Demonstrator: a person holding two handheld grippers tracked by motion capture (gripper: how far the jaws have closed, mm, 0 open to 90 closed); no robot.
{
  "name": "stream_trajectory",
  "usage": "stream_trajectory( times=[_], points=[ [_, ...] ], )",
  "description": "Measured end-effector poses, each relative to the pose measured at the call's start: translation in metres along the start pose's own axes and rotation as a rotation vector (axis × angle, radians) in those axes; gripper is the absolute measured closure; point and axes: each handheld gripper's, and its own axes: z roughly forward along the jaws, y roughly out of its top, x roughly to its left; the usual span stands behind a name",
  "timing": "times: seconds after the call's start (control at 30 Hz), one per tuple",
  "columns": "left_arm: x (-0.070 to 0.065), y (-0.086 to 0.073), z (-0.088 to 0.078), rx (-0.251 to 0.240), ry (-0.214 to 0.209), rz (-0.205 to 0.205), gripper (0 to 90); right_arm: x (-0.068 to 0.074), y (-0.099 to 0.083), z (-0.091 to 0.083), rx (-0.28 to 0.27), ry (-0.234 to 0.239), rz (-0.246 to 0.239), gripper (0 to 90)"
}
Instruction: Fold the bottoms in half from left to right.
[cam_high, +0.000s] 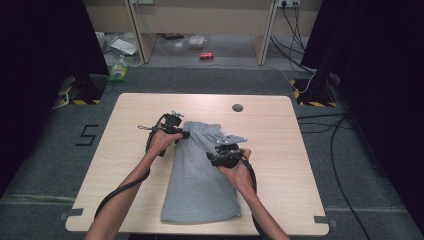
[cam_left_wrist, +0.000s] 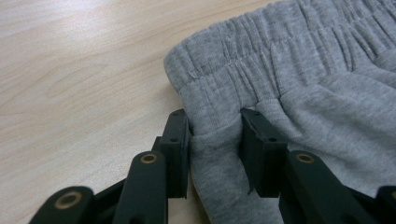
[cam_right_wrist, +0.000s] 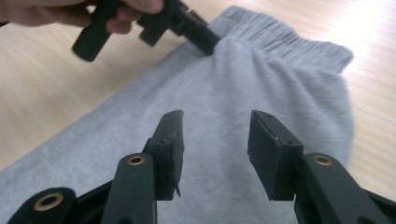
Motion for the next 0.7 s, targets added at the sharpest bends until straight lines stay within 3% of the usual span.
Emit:
stream_trajectory(
  times=[0.4, 0.7],
  points=[
    [0.000, 0.000, 0.000, 0.002, -0.003, -0.003, 63.4, -0.030, 0.005, 0.004, 0.000, -0.052, 0.059, 55.0],
    [0.000, 0.000, 0.000, 0.002, -0.002, -0.003, 63.4, -0.045, 0.007, 0.005, -0.003, -0.071, 0.082, 54.7]
  ],
)
